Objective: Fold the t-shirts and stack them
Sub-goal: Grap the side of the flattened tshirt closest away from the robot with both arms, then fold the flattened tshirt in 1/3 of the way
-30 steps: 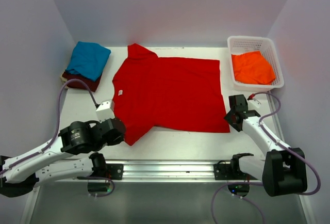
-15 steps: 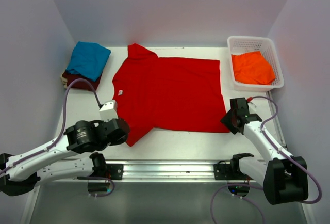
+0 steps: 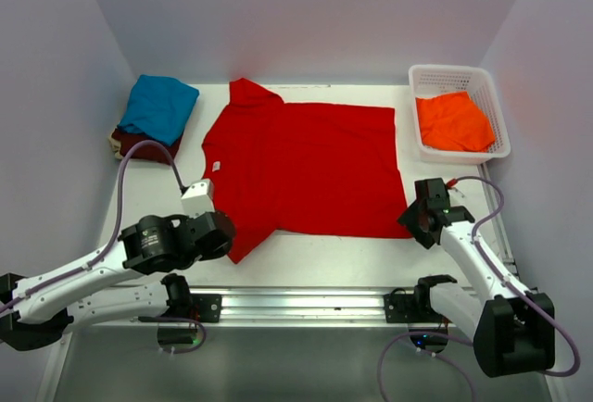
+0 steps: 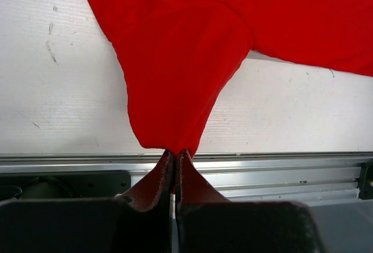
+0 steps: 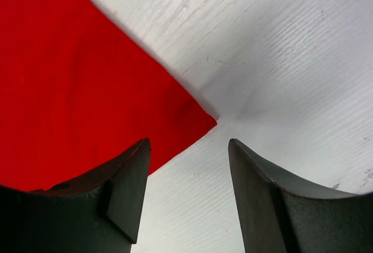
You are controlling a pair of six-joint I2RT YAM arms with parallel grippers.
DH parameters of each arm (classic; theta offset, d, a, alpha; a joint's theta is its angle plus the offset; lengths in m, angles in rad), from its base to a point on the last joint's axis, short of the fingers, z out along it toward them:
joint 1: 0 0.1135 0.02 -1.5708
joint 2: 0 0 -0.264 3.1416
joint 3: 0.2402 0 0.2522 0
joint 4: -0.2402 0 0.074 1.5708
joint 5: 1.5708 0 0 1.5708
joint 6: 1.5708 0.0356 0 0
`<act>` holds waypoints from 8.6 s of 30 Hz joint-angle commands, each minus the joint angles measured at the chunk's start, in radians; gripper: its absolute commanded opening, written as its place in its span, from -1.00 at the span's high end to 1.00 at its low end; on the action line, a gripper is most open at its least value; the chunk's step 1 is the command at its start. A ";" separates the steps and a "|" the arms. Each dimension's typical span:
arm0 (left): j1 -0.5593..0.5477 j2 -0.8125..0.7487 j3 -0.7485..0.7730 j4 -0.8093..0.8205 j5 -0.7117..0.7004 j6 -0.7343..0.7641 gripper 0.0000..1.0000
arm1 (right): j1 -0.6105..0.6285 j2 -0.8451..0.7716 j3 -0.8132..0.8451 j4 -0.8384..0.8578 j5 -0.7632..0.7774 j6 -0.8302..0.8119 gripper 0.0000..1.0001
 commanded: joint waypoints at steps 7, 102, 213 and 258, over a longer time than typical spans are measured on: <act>-0.002 0.010 0.007 0.036 -0.026 0.012 1.00 | -0.004 0.122 0.048 0.086 0.103 0.036 -0.17; 0.771 0.760 0.201 1.103 0.013 0.897 1.00 | -0.067 0.774 0.702 0.355 0.095 -0.206 1.00; 0.761 0.578 -0.337 0.890 0.523 0.657 1.00 | 0.188 0.669 0.418 0.125 0.048 -0.390 1.00; 0.727 0.425 -0.113 0.450 0.470 0.598 1.00 | 0.186 0.494 0.318 -0.007 0.030 -0.367 1.00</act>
